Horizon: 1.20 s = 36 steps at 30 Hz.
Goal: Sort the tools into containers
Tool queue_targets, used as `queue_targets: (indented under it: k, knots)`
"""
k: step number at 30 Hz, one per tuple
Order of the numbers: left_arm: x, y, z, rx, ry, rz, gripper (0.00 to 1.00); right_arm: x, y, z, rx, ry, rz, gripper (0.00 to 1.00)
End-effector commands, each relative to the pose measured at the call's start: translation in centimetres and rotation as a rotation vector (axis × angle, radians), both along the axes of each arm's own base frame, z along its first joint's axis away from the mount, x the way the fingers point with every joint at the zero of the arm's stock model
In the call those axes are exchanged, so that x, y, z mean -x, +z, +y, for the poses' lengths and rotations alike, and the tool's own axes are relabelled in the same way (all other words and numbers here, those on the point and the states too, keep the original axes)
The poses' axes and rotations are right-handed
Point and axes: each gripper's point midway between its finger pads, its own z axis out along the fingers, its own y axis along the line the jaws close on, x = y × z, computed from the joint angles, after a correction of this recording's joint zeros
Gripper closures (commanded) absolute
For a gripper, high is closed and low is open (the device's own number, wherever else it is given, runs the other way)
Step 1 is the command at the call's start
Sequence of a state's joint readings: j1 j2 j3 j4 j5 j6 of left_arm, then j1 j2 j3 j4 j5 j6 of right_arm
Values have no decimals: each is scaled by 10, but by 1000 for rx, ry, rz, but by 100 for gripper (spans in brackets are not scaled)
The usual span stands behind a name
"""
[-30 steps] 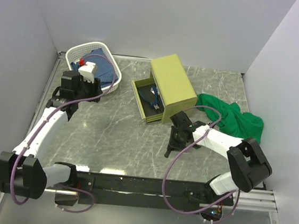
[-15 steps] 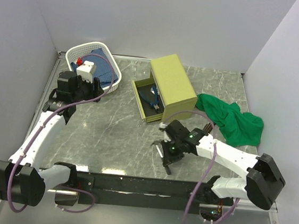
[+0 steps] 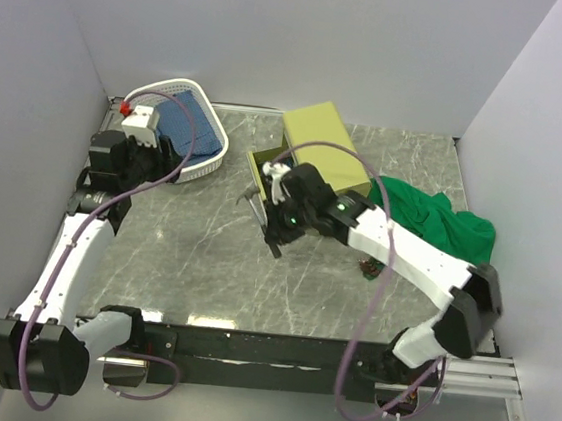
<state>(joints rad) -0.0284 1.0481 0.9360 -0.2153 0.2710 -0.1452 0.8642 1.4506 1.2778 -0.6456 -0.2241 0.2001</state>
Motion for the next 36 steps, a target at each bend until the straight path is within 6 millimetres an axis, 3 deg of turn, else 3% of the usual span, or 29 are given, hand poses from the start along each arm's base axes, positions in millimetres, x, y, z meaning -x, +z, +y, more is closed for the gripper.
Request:
queue_targets:
  k: [1, 2, 3, 4, 5, 6, 7, 9, 11, 19, 28, 34, 36]
  knots:
    - [0, 38, 9, 57, 19, -78, 41, -72, 1, 14, 48, -137, -122, 100]
    - [1, 38, 11, 56, 24, -75, 42, -88, 13, 19, 30, -159, -147, 100]
    - [1, 38, 14, 52, 32, -78, 42, -108, 13, 12, 43, -206, -160, 100]
    - [1, 38, 17, 47, 38, -81, 41, -122, -1, 12, 69, -230, -141, 100]
    - [1, 38, 19, 45, 45, -80, 41, -137, 11, 15, 49, -250, -164, 100]
    - [1, 36, 23, 45, 56, -77, 41, -155, 9, 7, 61, -291, -175, 100]
    - [1, 34, 24, 50, 61, -73, 41, -168, -3, 8, 83, -298, -173, 100]
    - [1, 33, 28, 57, 70, -70, 41, -188, 0, 7, 75, -318, -195, 100]
    - [1, 30, 31, 65, 76, -58, 41, -204, -16, 1, 110, -313, -200, 100]
    - [-5, 28, 39, 72, 98, -48, 41, -205, -81, -8, 208, -262, -139, 100]
    - [-6, 20, 40, 94, 98, -25, 41, -237, -103, -13, 294, -421, -178, 100]
    - [-7, 19, 41, 108, 99, -15, 41, -227, -143, -34, 405, -474, -147, 100]
    - [-8, 23, 41, 111, 96, -19, 40, -226, -146, -37, 417, -474, -146, 96]
